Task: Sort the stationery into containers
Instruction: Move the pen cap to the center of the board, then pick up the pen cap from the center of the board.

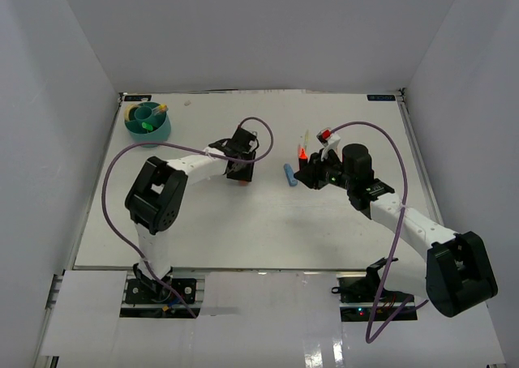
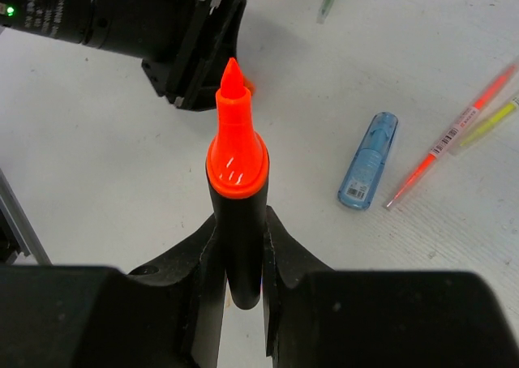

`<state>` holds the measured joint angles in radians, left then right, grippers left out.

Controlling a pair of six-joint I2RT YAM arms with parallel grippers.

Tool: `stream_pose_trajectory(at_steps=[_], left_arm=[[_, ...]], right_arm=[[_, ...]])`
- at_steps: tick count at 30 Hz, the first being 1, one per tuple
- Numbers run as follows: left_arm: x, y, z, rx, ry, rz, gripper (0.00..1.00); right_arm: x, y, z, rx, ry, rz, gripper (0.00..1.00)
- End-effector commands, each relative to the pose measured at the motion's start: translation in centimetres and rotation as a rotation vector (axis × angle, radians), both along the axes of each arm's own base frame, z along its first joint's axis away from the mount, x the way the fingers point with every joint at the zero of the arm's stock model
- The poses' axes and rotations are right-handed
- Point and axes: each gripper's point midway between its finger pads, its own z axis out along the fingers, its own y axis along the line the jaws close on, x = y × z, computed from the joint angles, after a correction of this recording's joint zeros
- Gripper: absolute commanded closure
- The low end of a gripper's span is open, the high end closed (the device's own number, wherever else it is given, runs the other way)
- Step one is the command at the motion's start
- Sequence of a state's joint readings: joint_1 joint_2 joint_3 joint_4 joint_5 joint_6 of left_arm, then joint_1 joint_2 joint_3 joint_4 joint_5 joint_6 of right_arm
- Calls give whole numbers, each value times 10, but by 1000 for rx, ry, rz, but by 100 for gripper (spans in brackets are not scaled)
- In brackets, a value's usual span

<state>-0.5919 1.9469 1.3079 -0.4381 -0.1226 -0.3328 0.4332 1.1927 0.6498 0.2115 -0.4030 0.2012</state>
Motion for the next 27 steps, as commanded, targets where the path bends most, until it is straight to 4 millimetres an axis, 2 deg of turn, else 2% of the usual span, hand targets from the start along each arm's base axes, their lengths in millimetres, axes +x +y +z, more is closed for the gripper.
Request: stream_pose_trajectory(at_steps=[1, 3, 4, 9, 12, 14, 18, 20, 24, 25, 27], left_arm=[[-38, 13, 8, 19, 39, -110, 57], [-46, 19, 14, 26, 26, -136, 58], [-55, 26, 9, 47, 39, -162, 58], [-77, 31, 12, 59, 16, -317, 52], [-82, 40, 6, 107, 4, -387, 49], [-82, 44, 7, 120, -7, -392, 43], [-76, 35, 25, 75, -47, -368, 30], [-74, 31, 39, 34, -69, -324, 21], [-68, 21, 77, -71, -94, -181, 10], [-68, 20, 83, -130, -68, -55, 6], [-76, 34, 83, -120, -11, 126, 2]], right_arm=[[1, 4, 7, 34, -28, 19, 92], [-1, 6, 7, 40, -21, 31, 92], [-2, 6, 7, 43, -19, 36, 92], [-6, 8, 6, 56, -12, 50, 92], [-6, 9, 6, 58, -9, 54, 92], [-6, 9, 6, 57, -9, 54, 92], [-6, 7, 4, 50, -11, 52, 92], [-7, 7, 4, 51, -11, 53, 92], [-8, 6, 6, 46, -22, 55, 92], [-8, 5, 7, 45, -27, 53, 92], [-9, 5, 7, 40, -28, 50, 92]])
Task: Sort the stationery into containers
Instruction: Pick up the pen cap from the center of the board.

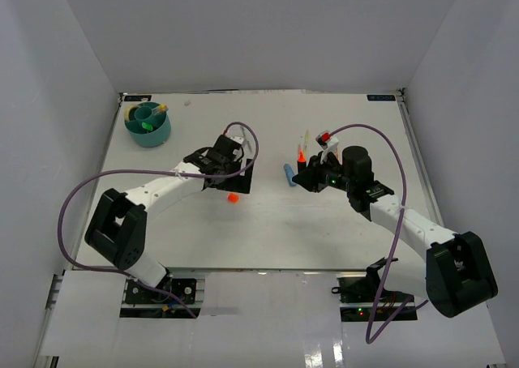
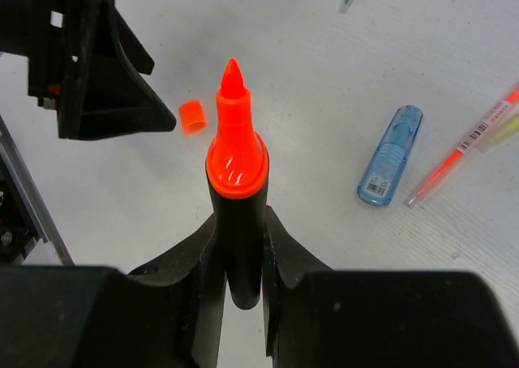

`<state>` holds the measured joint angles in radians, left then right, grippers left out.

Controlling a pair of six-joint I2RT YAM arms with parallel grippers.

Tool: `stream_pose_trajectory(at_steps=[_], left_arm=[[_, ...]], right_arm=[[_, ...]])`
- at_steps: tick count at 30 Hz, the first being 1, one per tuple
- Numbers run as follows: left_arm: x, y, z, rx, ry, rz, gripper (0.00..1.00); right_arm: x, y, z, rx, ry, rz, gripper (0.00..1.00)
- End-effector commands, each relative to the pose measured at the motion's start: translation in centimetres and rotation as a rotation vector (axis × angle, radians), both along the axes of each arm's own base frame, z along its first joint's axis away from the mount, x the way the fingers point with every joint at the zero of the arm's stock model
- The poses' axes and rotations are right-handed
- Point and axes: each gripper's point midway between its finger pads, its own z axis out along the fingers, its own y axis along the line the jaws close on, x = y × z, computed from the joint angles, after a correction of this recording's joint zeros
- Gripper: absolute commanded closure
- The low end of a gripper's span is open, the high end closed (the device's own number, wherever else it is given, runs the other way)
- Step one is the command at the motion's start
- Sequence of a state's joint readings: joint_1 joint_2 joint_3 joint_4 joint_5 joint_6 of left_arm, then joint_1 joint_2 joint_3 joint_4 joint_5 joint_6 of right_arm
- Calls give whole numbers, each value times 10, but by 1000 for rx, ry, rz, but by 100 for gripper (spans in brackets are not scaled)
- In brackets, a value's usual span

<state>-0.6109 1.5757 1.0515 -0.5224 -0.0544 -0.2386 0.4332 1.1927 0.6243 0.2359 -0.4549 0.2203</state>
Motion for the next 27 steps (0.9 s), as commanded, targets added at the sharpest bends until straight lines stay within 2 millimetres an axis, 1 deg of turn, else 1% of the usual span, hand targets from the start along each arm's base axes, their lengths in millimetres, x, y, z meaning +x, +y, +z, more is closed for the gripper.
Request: stream_pose_trajectory(at_steps=[1, 2, 3, 6, 10, 11, 13, 15, 16, 17, 19, 23, 24, 27], left_arm=[[-2, 2, 40, -146, 48, 406, 2], [-12, 16, 35, -92, 89, 483, 2], [-12, 14, 37, -100, 110, 518, 2], [-26, 15, 31, -106, 201, 633, 2], [-34, 20, 25, -144, 230, 772, 2], [-33, 20, 25, -162, 234, 824, 2], [-33, 23, 23, -160, 250, 874, 2], [-28, 20, 25, -169, 264, 918, 2], [-29, 24, 17, -132, 289, 944, 2], [-25, 21, 20, -141, 289, 966, 2], [-22, 20, 17, -139, 300, 993, 2], [-14, 19, 6, -167, 329, 1044, 4], [-14, 20, -1, -162, 340, 1056, 4], [-5, 19, -8, -172, 348, 1072, 8]], right_arm=[[1, -1, 12, 13, -56, 6, 92], [1, -1, 11, 12, -56, 5, 92], [0, -2, 12, 12, -58, 4, 92], [-1, -2, 10, 12, -60, 6, 92], [-3, -3, 10, 14, -66, 8, 92], [-4, -2, 9, 14, -63, 9, 92], [-5, -3, 9, 16, -68, 7, 92], [-6, -3, 8, 21, -67, 10, 92], [-6, -3, 9, 24, -69, 13, 92], [-7, -2, 8, 26, -68, 15, 92], [-7, -3, 7, 26, -67, 15, 92], [-8, -3, 8, 29, -74, 14, 92], [-8, -3, 8, 28, -74, 12, 92], [-10, -2, 8, 28, -77, 19, 92]])
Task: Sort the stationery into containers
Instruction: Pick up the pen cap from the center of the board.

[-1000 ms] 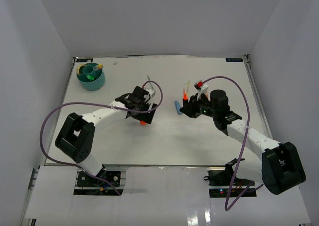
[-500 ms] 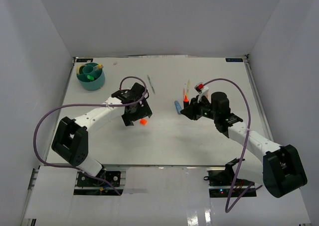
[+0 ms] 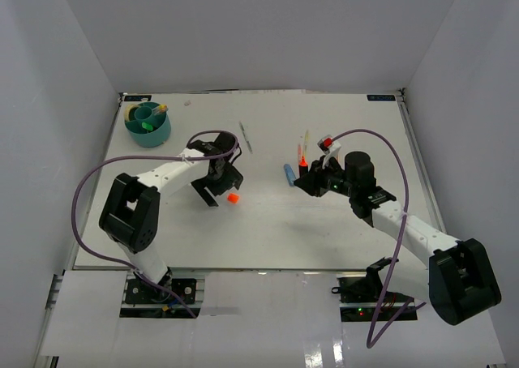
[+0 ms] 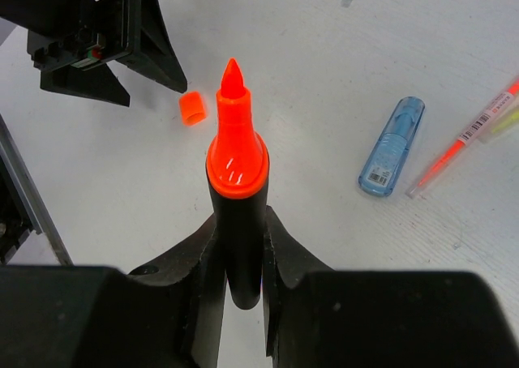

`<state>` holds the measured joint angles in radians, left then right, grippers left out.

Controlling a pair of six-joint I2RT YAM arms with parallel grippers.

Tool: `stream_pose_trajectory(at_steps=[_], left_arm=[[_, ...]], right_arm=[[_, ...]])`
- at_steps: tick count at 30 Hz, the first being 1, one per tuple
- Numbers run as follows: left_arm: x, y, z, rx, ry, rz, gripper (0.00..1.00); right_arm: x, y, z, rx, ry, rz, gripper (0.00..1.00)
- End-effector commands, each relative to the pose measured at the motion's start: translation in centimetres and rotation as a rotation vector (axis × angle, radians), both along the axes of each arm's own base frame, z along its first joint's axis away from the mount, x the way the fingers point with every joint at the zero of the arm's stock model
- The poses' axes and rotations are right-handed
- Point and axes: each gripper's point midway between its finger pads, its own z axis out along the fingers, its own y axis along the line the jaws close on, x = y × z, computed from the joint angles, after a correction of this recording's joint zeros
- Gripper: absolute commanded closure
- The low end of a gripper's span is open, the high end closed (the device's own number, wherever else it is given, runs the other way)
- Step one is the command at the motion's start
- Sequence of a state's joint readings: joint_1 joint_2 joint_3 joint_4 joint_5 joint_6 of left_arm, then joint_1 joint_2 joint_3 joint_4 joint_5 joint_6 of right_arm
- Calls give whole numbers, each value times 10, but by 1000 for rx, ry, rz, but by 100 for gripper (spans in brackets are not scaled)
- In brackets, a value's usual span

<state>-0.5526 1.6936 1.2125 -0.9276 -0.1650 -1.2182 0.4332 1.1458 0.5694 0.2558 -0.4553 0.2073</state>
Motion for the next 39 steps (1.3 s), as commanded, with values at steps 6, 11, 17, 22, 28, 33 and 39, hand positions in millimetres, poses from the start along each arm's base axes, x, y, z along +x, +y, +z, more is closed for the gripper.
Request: stream_pose_trajectory(at_steps=[6, 11, 17, 22, 28, 33, 39], left_arm=[[25, -9, -13, -37, -22, 96, 18], [25, -12, -24, -47, -2, 109, 24], [26, -12, -33, -39, 9, 119, 30], [28, -15, -37, -53, 20, 125, 32], [25, -17, -41, -63, 38, 137, 36], [23, -17, -46, -68, 46, 142, 45], [22, -16, -47, -65, 44, 142, 54]], right_arm=[[-1, 4, 10, 27, -50, 18, 92], [0, 5, 8, 24, -46, 16, 92], [0, 5, 6, 22, -39, 21, 92], [0, 5, 6, 21, -40, 15, 92], [0, 5, 5, 22, -39, 18, 92], [0, 5, 5, 22, -41, 16, 92], [0, 4, 5, 18, -42, 18, 92]])
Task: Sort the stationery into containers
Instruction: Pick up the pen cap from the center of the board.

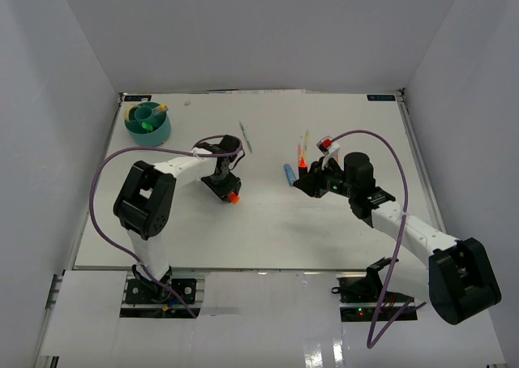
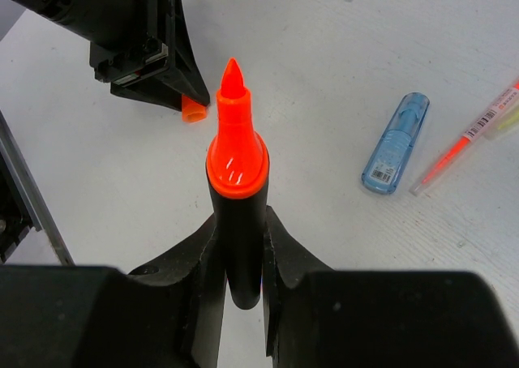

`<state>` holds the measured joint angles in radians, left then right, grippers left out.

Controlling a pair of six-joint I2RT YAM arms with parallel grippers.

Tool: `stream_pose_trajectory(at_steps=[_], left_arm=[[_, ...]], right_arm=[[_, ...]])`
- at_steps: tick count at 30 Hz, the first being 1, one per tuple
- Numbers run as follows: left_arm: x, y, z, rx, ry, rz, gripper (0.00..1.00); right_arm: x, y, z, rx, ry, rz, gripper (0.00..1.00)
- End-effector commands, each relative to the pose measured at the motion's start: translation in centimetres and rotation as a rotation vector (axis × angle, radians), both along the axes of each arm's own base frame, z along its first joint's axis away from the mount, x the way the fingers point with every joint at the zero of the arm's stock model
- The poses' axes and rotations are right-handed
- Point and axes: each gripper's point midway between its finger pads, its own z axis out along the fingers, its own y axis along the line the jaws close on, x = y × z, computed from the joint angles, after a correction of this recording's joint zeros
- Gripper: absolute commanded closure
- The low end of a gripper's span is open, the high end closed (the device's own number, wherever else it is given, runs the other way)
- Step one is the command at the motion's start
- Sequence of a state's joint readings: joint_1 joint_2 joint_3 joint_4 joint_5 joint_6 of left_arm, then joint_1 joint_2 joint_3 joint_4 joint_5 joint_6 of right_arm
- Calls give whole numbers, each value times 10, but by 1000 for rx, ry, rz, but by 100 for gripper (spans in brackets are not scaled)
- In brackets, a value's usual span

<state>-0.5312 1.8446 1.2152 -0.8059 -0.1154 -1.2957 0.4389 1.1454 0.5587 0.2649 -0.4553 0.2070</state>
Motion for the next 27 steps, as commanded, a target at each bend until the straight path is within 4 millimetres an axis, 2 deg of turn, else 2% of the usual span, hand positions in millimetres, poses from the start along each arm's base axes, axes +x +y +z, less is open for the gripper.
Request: stream_pose_trajectory(at_steps=[1, 5, 11, 15, 19, 20, 22, 23, 24, 27], left_arm=[[3, -1, -2, -16, -4, 56, 58], [8, 0, 9, -18, -53, 45, 61], [24, -1, 35, -31, -175, -14, 64], [37, 2, 69, -37, -314, -53, 66], [43, 3, 96, -54, -423, -96, 67], [46, -1, 103, -70, -454, -122, 67], [47, -5, 116, -100, -499, -150, 68], [50, -9, 124, -122, -536, -181, 69], [51, -11, 136, -133, -578, -198, 69], [53, -15, 154, -155, -641, -245, 70]], right_arm=[[2, 4, 8, 20, -44, 18, 92], [-2, 9, 10, 22, -63, 51, 92], [-17, 33, 12, 10, -67, 175, 92], [-27, 49, 11, 5, -45, 241, 92], [-33, 63, 11, 1, -27, 278, 92], [-36, 70, 17, 8, -31, 296, 92], [-40, 80, 15, 7, -14, 319, 92], [-43, 90, 22, 15, -22, 345, 92], [-49, 99, 16, 12, 9, 366, 92], [-51, 115, 11, 29, 66, 386, 92]])
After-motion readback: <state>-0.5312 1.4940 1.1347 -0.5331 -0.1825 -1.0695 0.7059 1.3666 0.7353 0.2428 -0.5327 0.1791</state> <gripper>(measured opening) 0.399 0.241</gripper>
